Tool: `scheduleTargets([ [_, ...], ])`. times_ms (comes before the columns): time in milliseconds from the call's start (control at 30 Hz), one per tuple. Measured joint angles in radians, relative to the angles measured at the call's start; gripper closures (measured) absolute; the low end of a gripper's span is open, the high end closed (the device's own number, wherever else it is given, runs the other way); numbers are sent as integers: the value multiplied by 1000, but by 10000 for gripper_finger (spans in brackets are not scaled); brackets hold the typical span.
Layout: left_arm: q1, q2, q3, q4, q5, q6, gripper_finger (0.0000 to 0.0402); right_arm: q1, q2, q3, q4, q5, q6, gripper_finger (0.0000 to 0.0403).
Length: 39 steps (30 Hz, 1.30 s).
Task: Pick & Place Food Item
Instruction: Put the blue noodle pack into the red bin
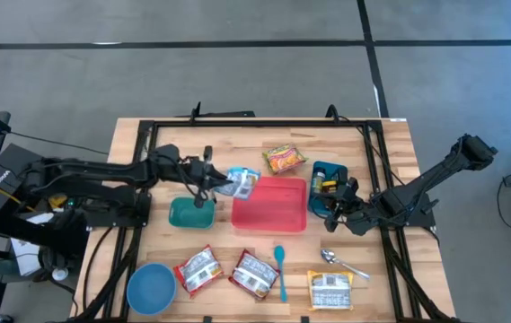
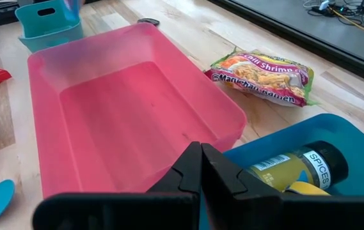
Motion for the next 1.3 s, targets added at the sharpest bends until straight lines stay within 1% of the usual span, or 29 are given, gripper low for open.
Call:
scheduleTargets([
  [233, -9, 143, 2, 92, -38, 29, 401, 0, 0, 0, -1, 2, 0, 403],
  [400, -17, 216, 68, 46, -77, 41, 401, -1, 0, 0, -1, 3, -1, 403],
  [467, -25, 240, 101, -2, -91, 77, 401, -5, 0, 0, -1, 3, -1, 403],
  [600, -41, 283, 165, -125, -112, 94, 402, -6, 0, 0, -2, 2, -2, 403],
  [700, -48, 297, 208, -205, -135, 124, 401, -6, 0, 0, -5, 2, -2, 403],
  [933, -49, 298, 287, -349, -161, 138, 401, -6, 0, 0, -7, 0, -2, 403],
  [1033, -54, 298, 308, -392, -185, 186, 401, -6, 0, 0, -9, 0, -2, 403],
  [1300, -83, 298, 316, -407, -240, 293, 401, -12, 0, 0, -9, 2, -2, 403],
])
